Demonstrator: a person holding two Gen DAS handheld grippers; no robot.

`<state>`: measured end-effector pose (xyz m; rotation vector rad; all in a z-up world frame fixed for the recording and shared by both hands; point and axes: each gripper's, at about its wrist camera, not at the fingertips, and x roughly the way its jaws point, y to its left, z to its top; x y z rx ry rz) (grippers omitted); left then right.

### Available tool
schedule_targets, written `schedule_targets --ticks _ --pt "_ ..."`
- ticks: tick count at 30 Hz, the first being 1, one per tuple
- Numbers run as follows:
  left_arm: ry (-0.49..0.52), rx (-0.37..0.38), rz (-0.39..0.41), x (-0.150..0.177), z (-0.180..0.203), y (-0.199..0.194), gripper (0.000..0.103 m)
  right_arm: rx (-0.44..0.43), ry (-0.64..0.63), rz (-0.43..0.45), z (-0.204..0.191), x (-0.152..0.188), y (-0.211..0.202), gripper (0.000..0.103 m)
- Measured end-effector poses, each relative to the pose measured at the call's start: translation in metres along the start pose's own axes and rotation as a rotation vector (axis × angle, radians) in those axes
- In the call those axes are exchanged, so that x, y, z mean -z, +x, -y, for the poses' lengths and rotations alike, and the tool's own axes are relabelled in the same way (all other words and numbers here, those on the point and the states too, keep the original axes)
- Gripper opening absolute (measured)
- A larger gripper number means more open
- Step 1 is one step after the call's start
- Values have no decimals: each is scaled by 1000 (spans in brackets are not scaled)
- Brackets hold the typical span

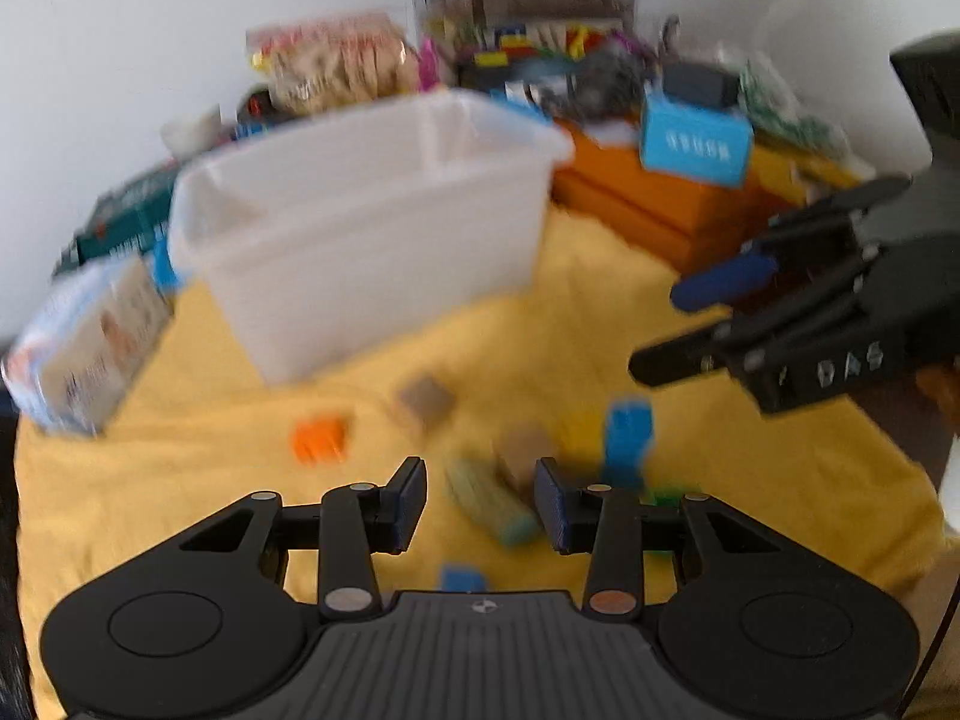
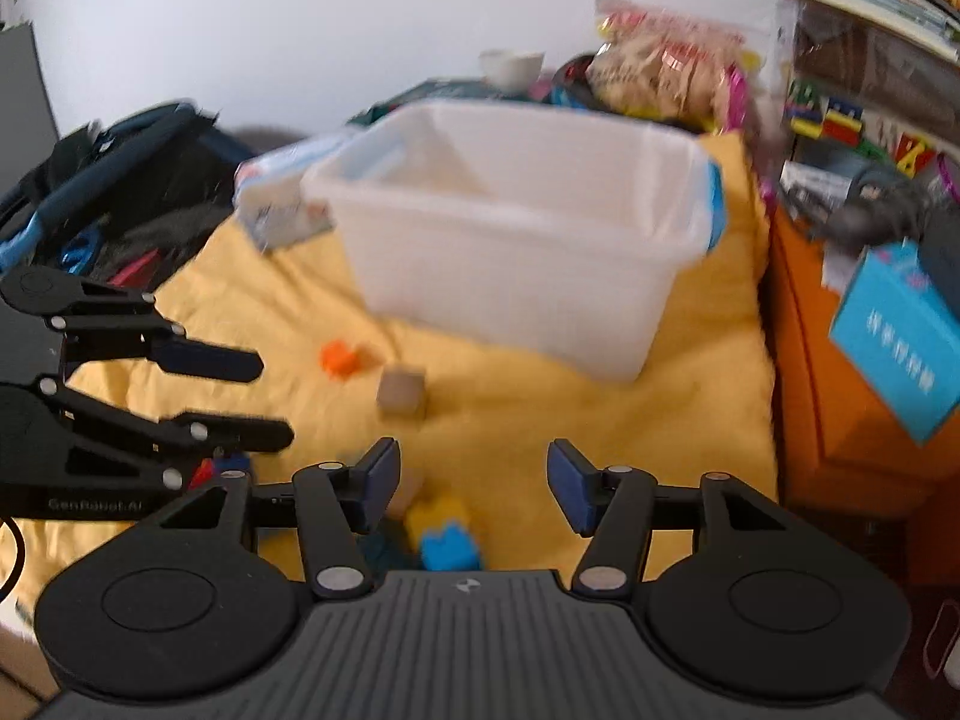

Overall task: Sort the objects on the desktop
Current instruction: 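Move both open tools back down to the block pile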

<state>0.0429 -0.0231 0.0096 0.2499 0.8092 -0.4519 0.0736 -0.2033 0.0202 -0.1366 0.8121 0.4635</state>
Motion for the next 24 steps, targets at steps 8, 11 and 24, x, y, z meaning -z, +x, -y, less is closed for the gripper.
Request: schedule_targets --ticks 8,11,24 --pt "-151 8 -66 37 0 4 44 9 -41 -61 -17 37 3 59" --pt "-178 -4 -79 48 2 3 44 -13 -31 -85 -20 48 5 60" --pt "-277 -10 -155 76 4 -3 44 -35 -21 -137 -28 69 7 63"
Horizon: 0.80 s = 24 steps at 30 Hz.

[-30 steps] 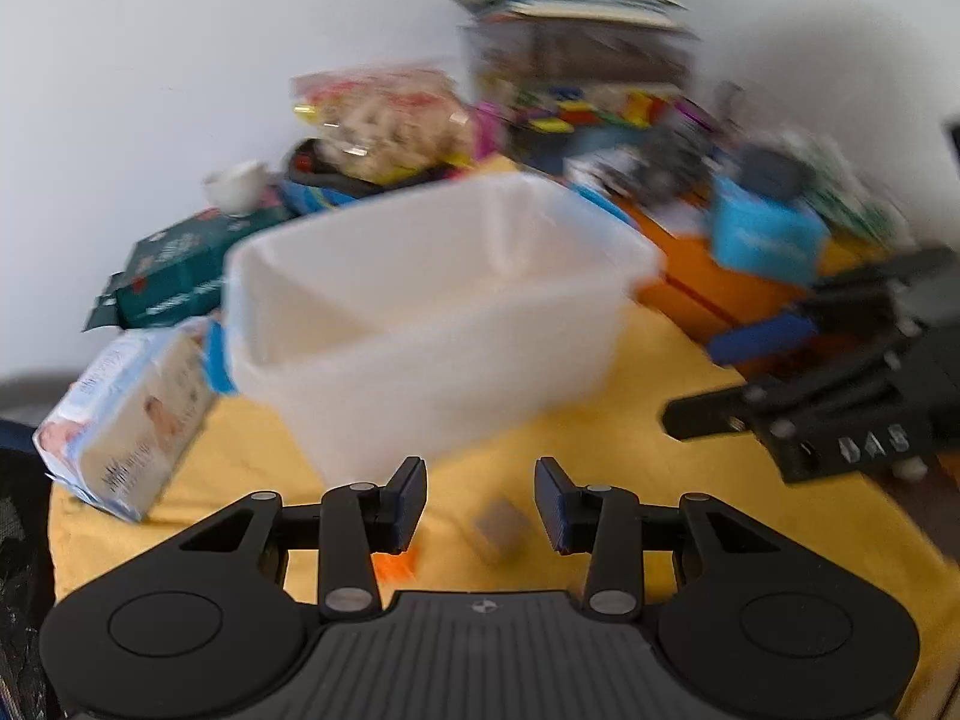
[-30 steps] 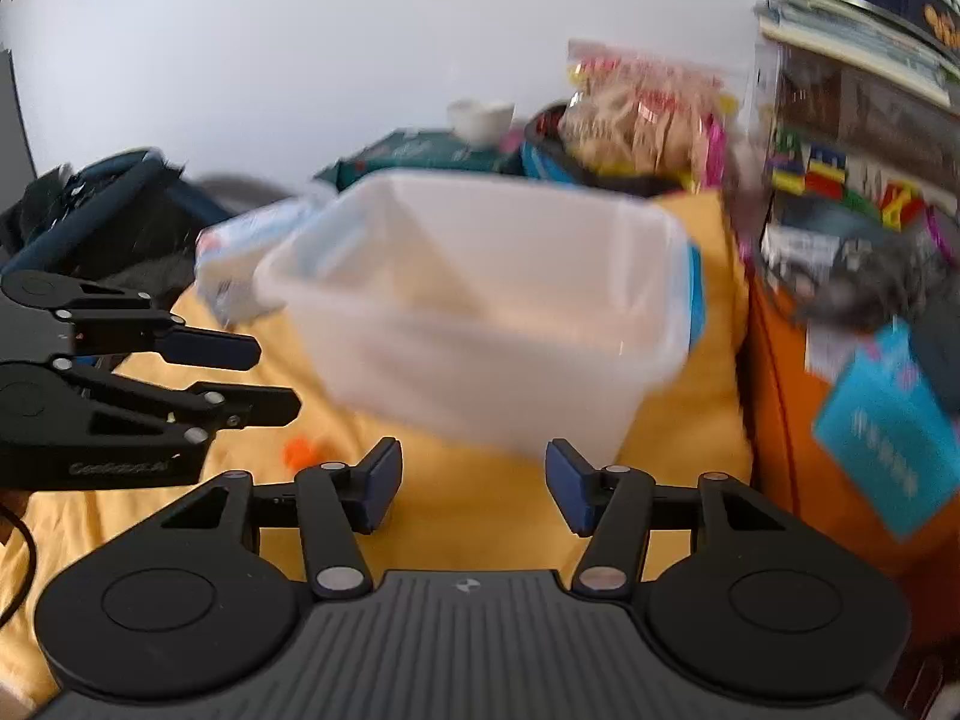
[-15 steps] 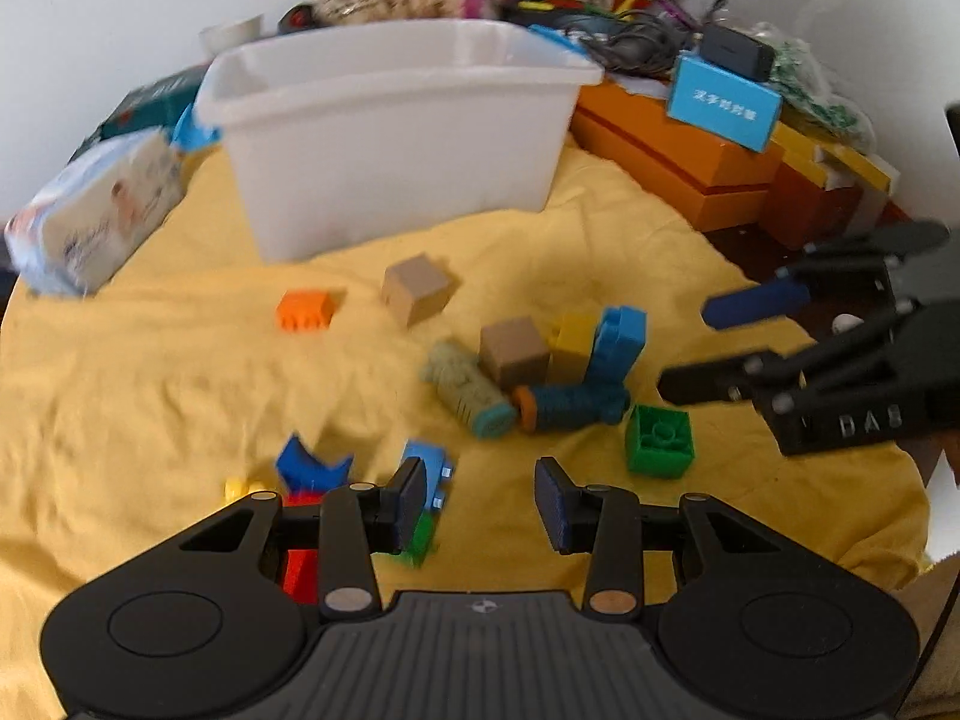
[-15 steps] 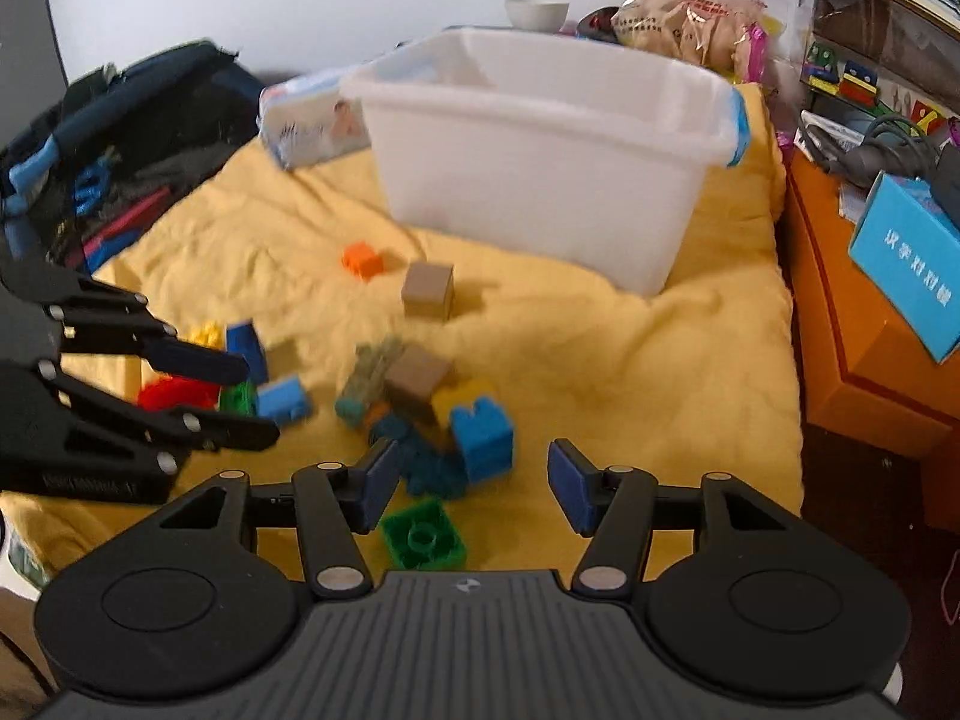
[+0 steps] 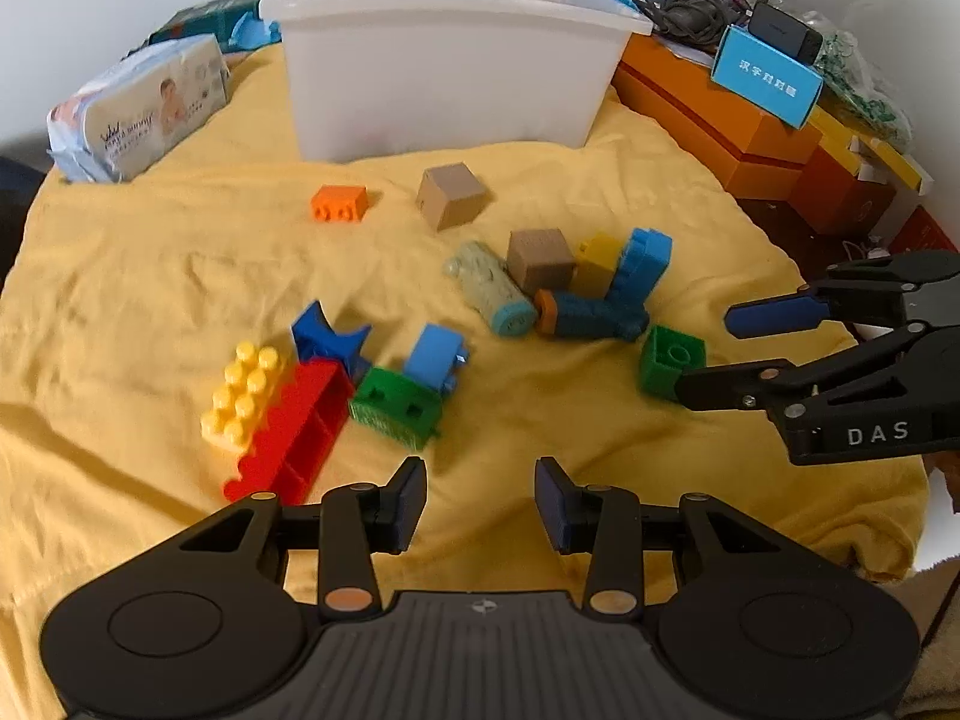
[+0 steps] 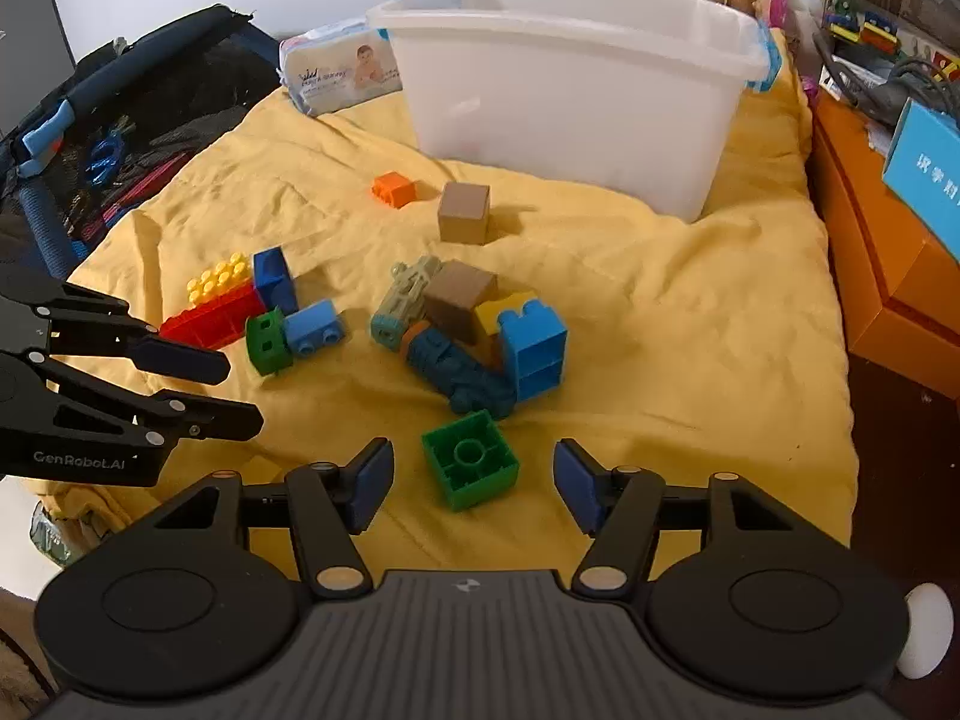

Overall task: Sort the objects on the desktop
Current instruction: 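Move both open tools back down to the block pile, then grasp a green block with the right tool while the left tool grasps another green block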

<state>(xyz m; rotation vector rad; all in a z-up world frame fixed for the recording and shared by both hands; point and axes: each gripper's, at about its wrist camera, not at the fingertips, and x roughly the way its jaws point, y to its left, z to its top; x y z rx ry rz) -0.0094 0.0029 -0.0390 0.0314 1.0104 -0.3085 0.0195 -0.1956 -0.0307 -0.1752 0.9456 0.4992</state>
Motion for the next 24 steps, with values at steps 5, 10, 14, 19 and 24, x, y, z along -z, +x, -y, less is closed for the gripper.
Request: schedule_targets --ticks 5,10,14,19,24 --pt "-16 8 -21 7 -1 1 44 -15 -29 -18 -6 2 0 62" --pt "-32 7 -17 7 -3 0 44 7 -66 -14 -12 5 0 51" --pt "-40 7 -17 6 -5 0 44 5 -139 16 -20 4 -1 45" --pt "-42 7 -18 6 -6 1 44 48 -253 -20 -30 8 19 43" --pt "-42 8 -17 7 -8 0 44 78 -233 -4 -26 5 21 29"
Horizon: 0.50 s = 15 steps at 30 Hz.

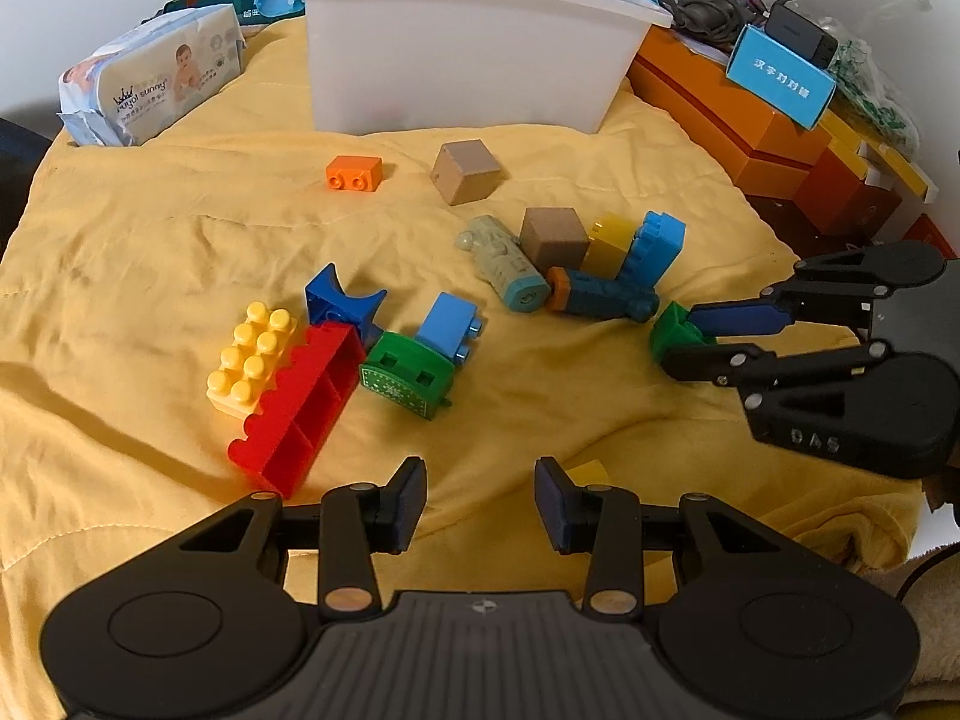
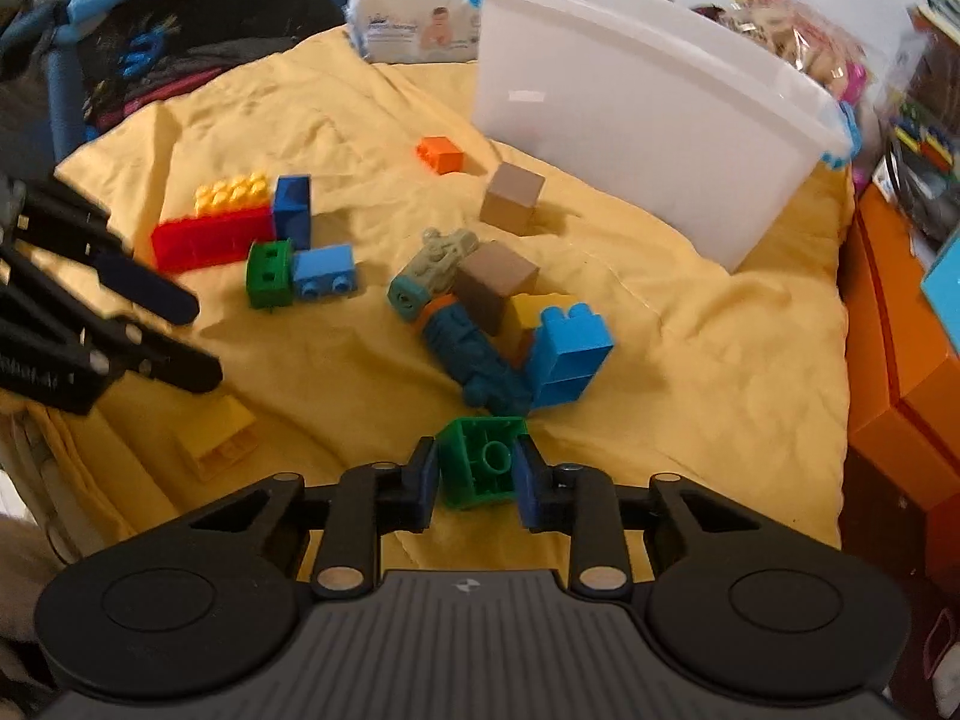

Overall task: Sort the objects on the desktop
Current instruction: 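Grasp a green block with the right tool while the left tool grasps another green block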

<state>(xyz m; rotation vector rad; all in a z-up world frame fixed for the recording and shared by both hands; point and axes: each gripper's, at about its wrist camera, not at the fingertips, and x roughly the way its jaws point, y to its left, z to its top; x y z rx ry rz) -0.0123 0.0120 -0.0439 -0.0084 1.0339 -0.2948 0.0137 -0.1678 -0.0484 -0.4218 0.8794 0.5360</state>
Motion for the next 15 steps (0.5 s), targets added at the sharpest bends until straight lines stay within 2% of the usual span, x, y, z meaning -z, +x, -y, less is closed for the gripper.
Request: schedule_targets --ticks 2,6,8,11,13,15 --pt "1 -1 3 0 0 0 44 -24 64 -13 6 -1 -2 29" --pt "-3 -1 -4 1 -2 1 44 -283 320 -15 31 -2 -7 29" --pt "0 3 -10 1 -1 2 44 -374 432 -47 41 2 1 29" --pt "5 5 -10 1 0 2 44 -398 555 -80 58 13 11 30" --pt "3 7 -8 1 0 3 44 -345 569 -62 64 15 6 31" --pt "5 9 -7 0 1 3 44 -283 523 -50 63 14 0 33"
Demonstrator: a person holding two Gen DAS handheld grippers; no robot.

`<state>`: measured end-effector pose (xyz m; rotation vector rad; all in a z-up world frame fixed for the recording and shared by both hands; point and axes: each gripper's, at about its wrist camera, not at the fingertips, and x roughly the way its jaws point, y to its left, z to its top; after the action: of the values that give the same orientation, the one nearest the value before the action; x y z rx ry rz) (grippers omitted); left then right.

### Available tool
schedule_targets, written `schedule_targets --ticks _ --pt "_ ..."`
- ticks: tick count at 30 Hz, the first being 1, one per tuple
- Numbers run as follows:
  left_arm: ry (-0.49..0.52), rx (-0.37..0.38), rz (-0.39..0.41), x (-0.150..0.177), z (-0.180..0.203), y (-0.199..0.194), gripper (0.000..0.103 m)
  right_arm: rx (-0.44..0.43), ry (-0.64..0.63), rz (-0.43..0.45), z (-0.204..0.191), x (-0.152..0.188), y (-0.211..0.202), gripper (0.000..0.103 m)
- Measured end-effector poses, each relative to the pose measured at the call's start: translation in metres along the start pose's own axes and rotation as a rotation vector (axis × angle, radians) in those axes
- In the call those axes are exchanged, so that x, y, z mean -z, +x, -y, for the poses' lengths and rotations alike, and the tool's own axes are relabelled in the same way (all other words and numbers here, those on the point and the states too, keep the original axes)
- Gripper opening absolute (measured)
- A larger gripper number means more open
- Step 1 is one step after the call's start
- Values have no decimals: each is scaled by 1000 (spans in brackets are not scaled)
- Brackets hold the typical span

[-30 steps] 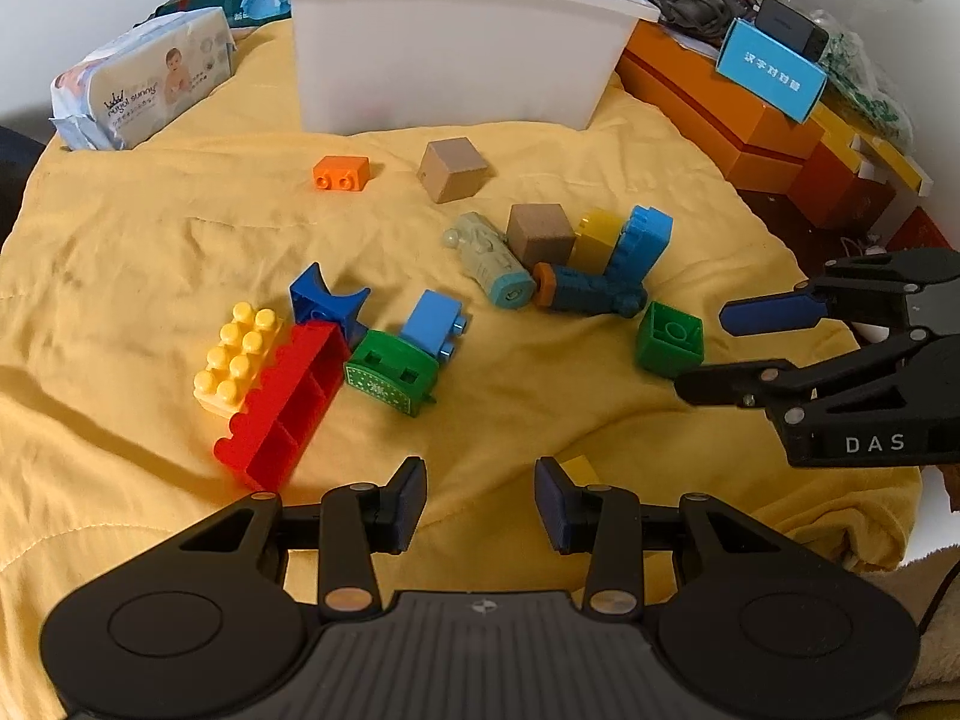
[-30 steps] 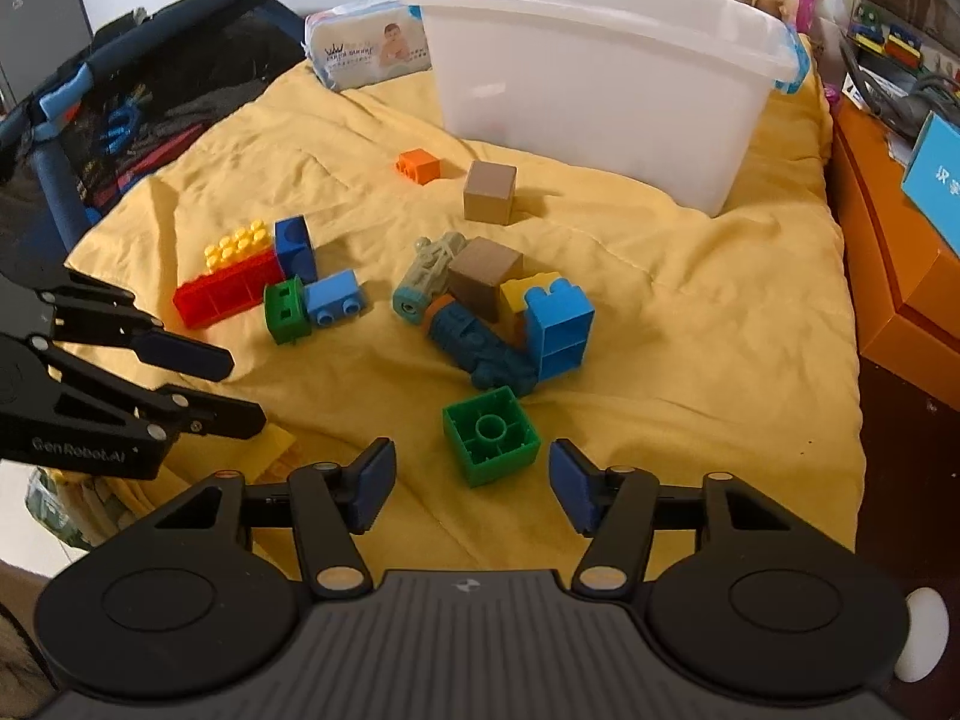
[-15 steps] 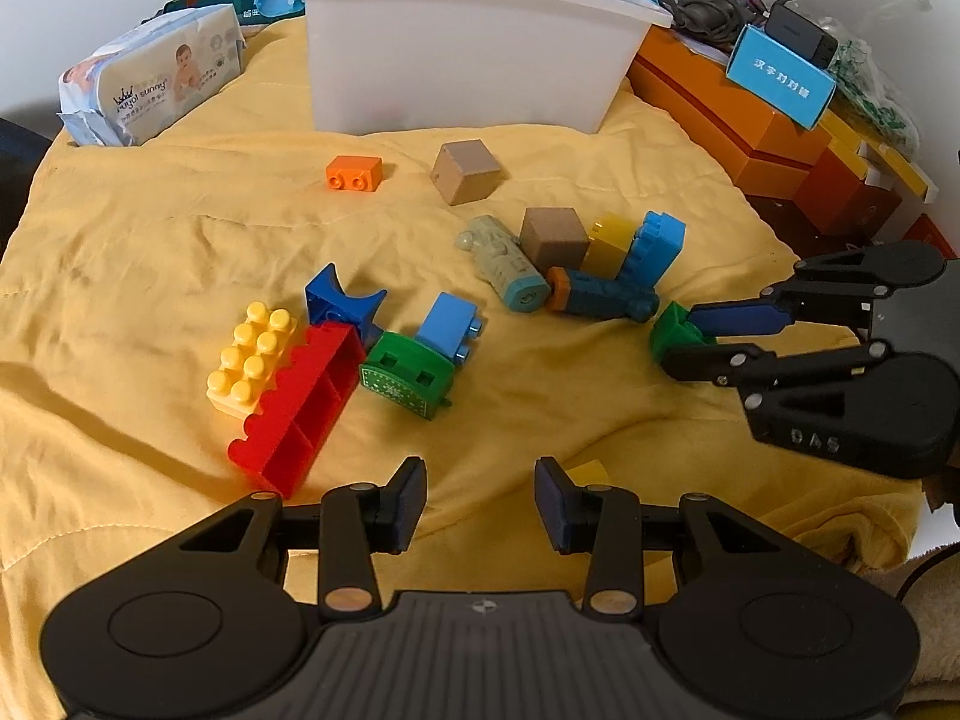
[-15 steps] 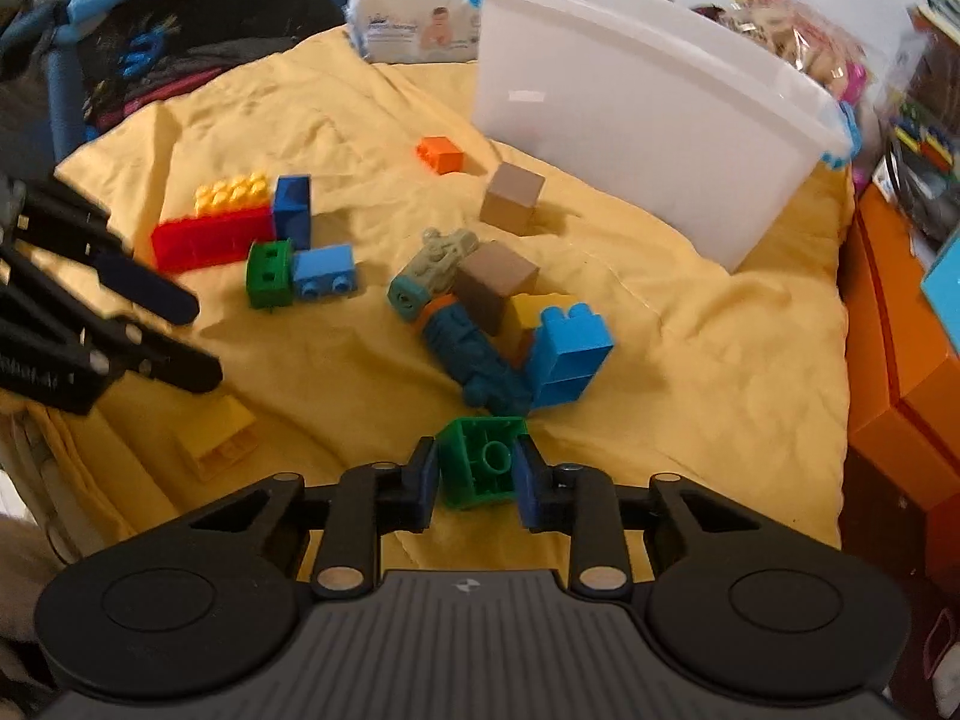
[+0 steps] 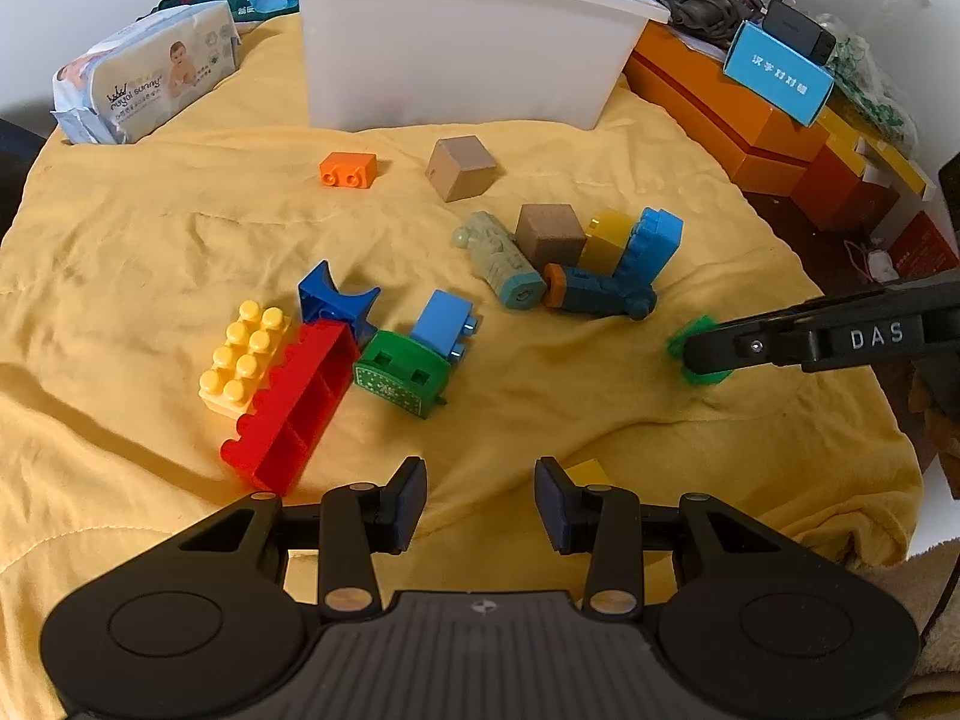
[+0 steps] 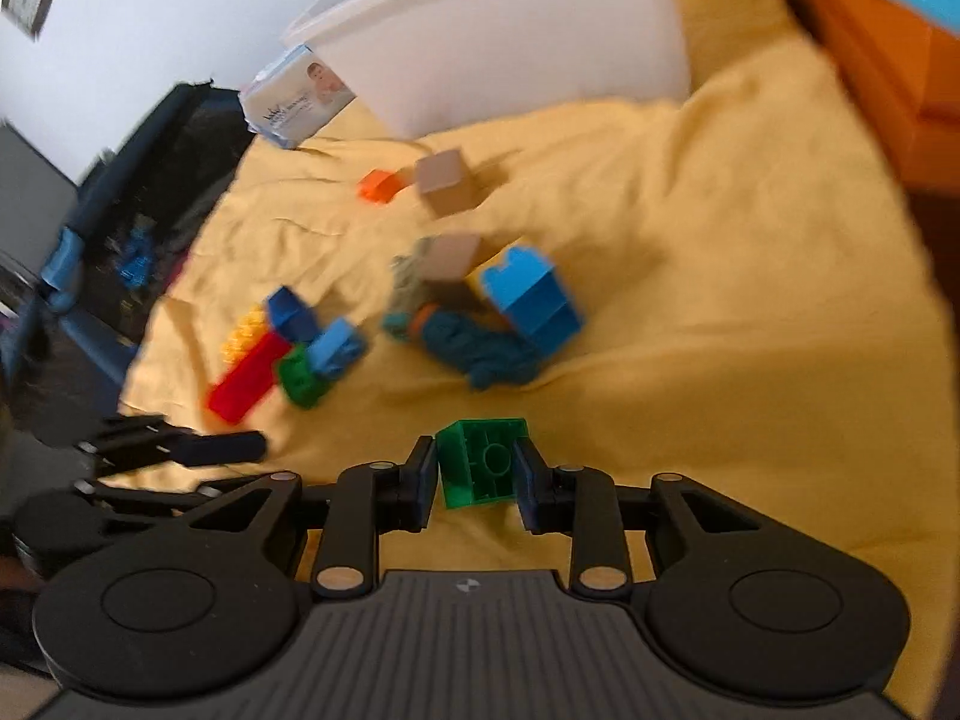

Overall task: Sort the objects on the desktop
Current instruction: 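Grasp a green block with the right tool while the left tool grasps another green block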

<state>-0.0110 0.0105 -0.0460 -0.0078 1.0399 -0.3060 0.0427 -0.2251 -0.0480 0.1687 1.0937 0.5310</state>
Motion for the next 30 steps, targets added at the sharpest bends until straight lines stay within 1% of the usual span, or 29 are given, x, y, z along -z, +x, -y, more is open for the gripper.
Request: schedule_targets --ticks 3,6,9,13,16,18,20,22,23,24,25,26,27,28,29,30 --pt "6 0 3 -1 3 0 44 55 -56 7 -4 1 -3 33" --pt "2 -4 4 -1 3 0 44 60 -61 17 -1 -2 -4 33" --pt "-4 -15 6 -1 2 -1 44 103 -79 25 4 -1 -7 33" --pt "-14 -29 15 -1 0 -2 44 127 -83 68 6 -2 -12 33" --pt "-14 -60 41 -7 -3 -1 44 151 -99 93 7 -5 -15 33" --pt "-12 -80 65 -13 -6 4 44 125 -77 81 11 -7 -13 32" --pt "-23 -104 59 -20 -10 13 44 101 -49 67 15 -8 -7 32" --pt "-46 -105 56 -28 -15 21 44 101 -26 65 16 -7 -4 32" --pt "-54 -102 62 -31 -17 24 44 111 -23 61 16 -7 -2 31" --pt "-60 -96 66 -33 -18 27 43 106 -22 61 15 -7 -2 26" --pt "-64 -88 61 -36 -19 30 40 91 -17 58 16 -6 -3 26" --pt "-68 -90 57 -37 -20 32 27 85 -9 53 16 -6 -3 26" --pt "-68 -94 49 -37 -21 32 24 78 -4 47 15 -7 -3 26" --pt "-61 -78 41 -37 -22 31 24 57 -1 42 13 -7 -5 26" --pt "-57 -55 34 -36 -23 28 24 16 10 38 12 -6 -7 26" --pt "-50 -30 26 -34 -24 25 24 -50 31 26 11 -6 -8 26"
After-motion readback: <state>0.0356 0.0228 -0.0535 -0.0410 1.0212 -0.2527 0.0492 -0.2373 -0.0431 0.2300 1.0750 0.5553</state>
